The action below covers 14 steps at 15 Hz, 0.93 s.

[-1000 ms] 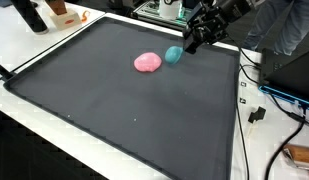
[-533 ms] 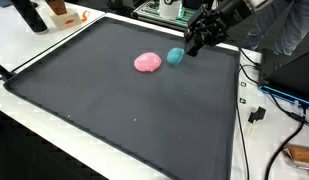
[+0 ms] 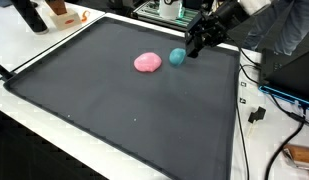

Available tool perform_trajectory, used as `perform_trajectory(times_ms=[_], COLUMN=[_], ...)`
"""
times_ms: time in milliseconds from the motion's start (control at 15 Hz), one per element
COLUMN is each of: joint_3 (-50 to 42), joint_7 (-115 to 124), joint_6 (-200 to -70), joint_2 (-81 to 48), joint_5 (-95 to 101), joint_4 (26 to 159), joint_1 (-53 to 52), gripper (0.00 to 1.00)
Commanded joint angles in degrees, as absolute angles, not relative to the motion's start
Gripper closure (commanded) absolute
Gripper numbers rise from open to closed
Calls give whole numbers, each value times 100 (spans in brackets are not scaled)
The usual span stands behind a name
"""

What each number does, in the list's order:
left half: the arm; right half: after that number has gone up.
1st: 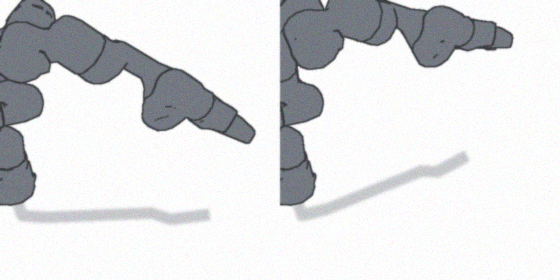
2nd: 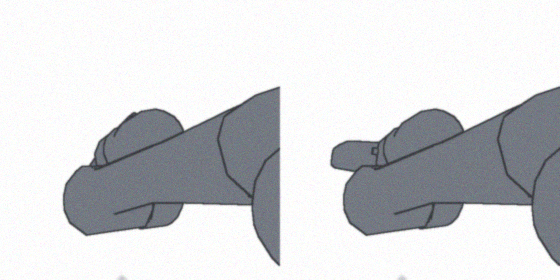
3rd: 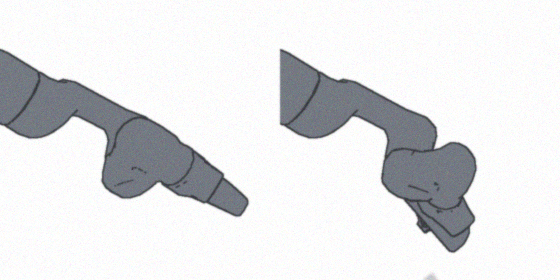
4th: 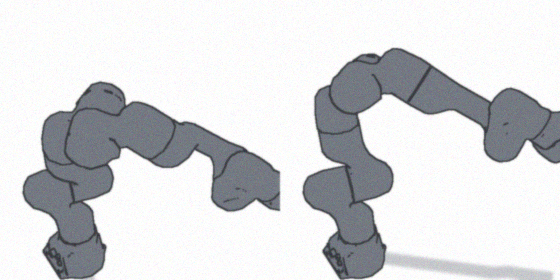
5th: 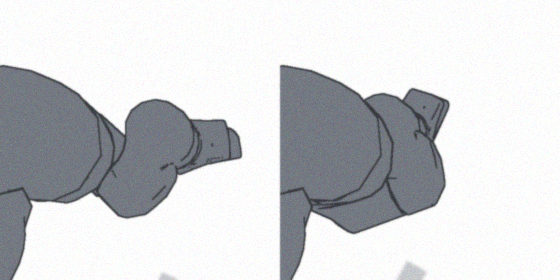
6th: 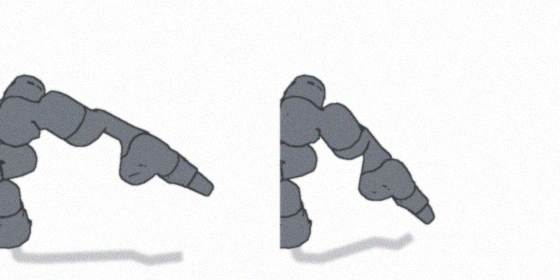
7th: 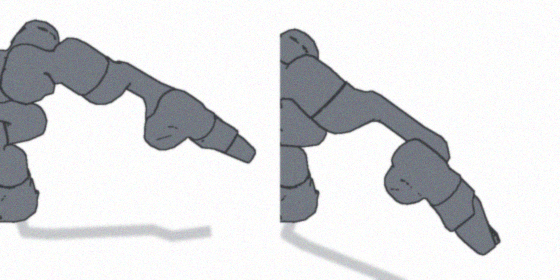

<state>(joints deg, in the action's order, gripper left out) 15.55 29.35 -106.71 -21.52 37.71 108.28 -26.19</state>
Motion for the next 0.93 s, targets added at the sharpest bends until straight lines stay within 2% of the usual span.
perform_trajectory(times_ms=[0, 867], joint_3=[1501, 1346], joint_7=[2595, 1723], joint_6=[-10613, -11276], joint_2=[-2126, -1295], joint_5=[3514, 2657], joint_4=[10767, 11162], joint_1=[-2576, -1956], gripper=[71, 71])
